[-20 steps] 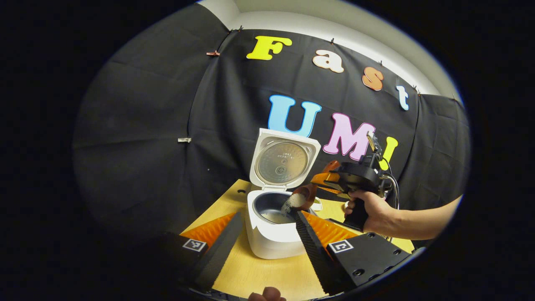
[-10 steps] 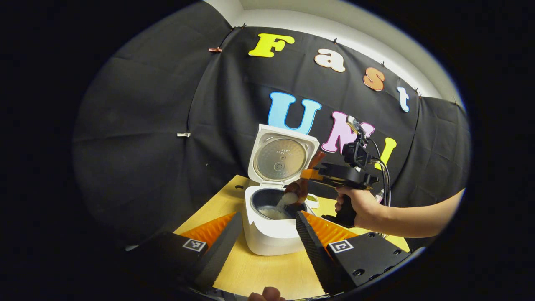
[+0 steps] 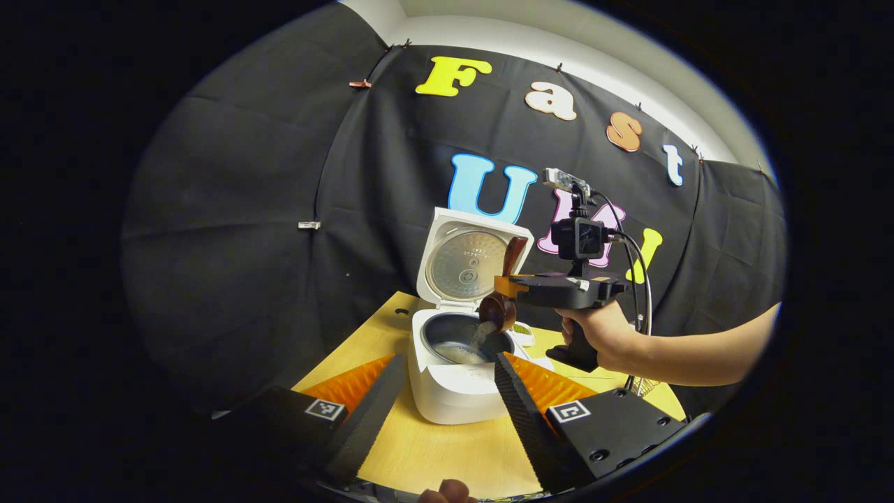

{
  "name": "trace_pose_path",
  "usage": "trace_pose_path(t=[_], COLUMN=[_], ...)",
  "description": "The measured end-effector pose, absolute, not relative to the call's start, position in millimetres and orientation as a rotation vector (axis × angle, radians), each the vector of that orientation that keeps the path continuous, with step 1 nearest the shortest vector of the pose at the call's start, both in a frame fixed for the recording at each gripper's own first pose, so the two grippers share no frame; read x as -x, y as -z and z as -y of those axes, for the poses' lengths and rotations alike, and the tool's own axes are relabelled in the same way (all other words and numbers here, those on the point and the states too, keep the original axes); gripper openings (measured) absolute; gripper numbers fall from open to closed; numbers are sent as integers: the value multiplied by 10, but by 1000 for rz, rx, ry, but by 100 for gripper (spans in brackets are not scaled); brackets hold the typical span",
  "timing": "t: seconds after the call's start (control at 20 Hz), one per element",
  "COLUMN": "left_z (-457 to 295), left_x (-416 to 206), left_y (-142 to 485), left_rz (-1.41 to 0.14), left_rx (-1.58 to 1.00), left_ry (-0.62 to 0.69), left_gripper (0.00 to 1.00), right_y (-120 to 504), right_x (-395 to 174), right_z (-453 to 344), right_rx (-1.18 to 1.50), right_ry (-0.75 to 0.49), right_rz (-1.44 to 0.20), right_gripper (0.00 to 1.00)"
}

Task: Close the left gripper, press the button to open the rice cooker; take a wooden spoon from the chopstick holder with the right hand, scoop a spoonful of rice and pour it into the rice cooker, then put the wooden spoon back into the chopstick holder.

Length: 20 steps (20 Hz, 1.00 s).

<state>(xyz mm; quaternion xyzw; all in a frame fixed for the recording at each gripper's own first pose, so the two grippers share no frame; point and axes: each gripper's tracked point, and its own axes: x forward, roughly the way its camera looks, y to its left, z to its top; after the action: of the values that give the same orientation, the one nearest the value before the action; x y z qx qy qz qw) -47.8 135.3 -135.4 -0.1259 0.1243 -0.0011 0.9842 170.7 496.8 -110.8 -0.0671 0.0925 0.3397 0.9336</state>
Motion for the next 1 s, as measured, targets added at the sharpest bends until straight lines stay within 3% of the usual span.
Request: trace_pose_path(t=[0.3, 0.65, 1.0], left_z=[-1328, -1298, -1221], left_x=[509, 583, 685], left_y=[1343, 1313, 1254], left_rz=[-247, -240, -236], left_rx=[256, 248, 239], left_ry=[5, 3, -12], left_gripper=[91, 90, 91], right_y=[1034, 1020, 867], right_x=[-1423, -1272, -1427], right_z=[-5212, -5225, -4898], right_rx=[416, 620, 82], right_ry=[-784, -788, -722], right_rz=[-45, 53, -189], right_gripper=[16, 16, 16])
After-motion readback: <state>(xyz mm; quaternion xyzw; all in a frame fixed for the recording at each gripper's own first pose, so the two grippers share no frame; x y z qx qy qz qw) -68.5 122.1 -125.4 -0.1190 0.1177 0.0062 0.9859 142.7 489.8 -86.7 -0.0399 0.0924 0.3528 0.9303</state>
